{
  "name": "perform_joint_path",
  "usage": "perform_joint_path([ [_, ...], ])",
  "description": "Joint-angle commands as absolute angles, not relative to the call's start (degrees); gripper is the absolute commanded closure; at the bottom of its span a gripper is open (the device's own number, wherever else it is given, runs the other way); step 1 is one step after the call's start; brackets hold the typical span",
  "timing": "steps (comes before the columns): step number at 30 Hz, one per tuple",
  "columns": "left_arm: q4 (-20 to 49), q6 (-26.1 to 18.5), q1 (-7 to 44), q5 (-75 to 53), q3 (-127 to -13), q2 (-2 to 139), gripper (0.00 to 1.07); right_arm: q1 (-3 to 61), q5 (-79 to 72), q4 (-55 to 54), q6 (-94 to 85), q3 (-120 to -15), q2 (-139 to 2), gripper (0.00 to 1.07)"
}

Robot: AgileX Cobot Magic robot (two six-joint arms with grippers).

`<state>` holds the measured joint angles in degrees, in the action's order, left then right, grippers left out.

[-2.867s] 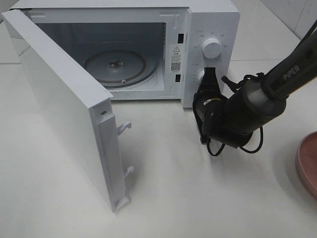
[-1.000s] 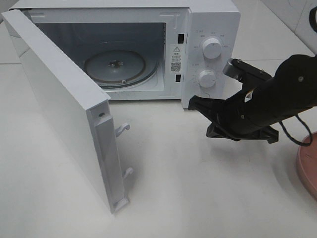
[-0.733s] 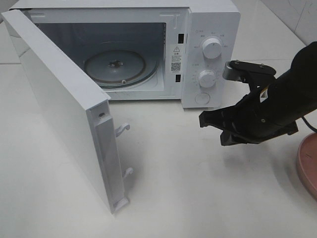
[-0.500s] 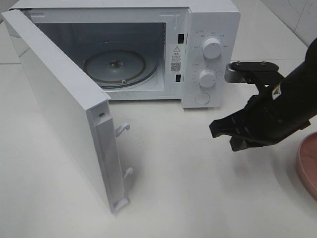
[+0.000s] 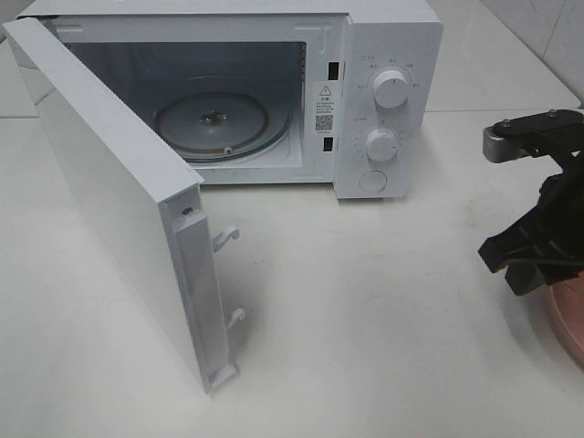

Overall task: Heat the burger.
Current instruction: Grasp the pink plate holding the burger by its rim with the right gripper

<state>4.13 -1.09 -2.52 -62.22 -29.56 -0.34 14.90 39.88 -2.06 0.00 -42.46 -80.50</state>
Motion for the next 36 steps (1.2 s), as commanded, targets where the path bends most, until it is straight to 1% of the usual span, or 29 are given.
perform_joint_path([
  [1,4.0,-1.2,-2.8,-61.5,-29.6,-1.2,0.09,12.6,42.6,2.3,-1.0,-42.6,-80.1,0.33],
  [2,4.0,-1.2,-2.8,-61.5,-29.6,-1.2,0.09,12.6,42.6,2.3,-1.0,-42.6,-80.1,0.33],
  [3,4.0,-1.2,-2.8,-61.5,-29.6,-1.2,0.09,12.1,43.0,2.8,-1.1,-42.6,-80.1,0.25],
  [4,4.0,-1.2,-2.8,-61.5,-29.6,-1.2,0.09,11.3,44.2,3.4,-2.8,-42.6,-80.1,0.12],
  [5,4.0,-1.2,-2.8,-61.5,-29.6,-1.2,0.09,11.3,44.2,3.4,-2.8,-42.6,-80.1,0.12],
  [7,4.0,-1.2,-2.8,-61.5,-29.6,-1.2,0.09,10.6,45.1,4.2,-4.1,-42.6,-80.1,0.06],
  [19,4.0,-1.2,-2.8,-61.5,-29.6,-1.2,0.09,9.1,45.8,6.8,-0.9,-42.1,-83.1,0.1],
  [24,4.0,-1.2,-2.8,-61.5,-29.6,-1.2,0.09,8.7,41.4,7.0,0.0,-39.4,-84.5,0.12],
  [31,4.0,-1.2,-2.8,-61.5,-29.6,-1.2,0.09,8.7,39.2,7.0,0.8,-37.6,-87.1,0.13],
  [36,4.0,-1.2,-2.8,-61.5,-29.6,-1.2,0.09,7.0,36.7,8.5,2.4,-37.0,-90.1,0.14],
])
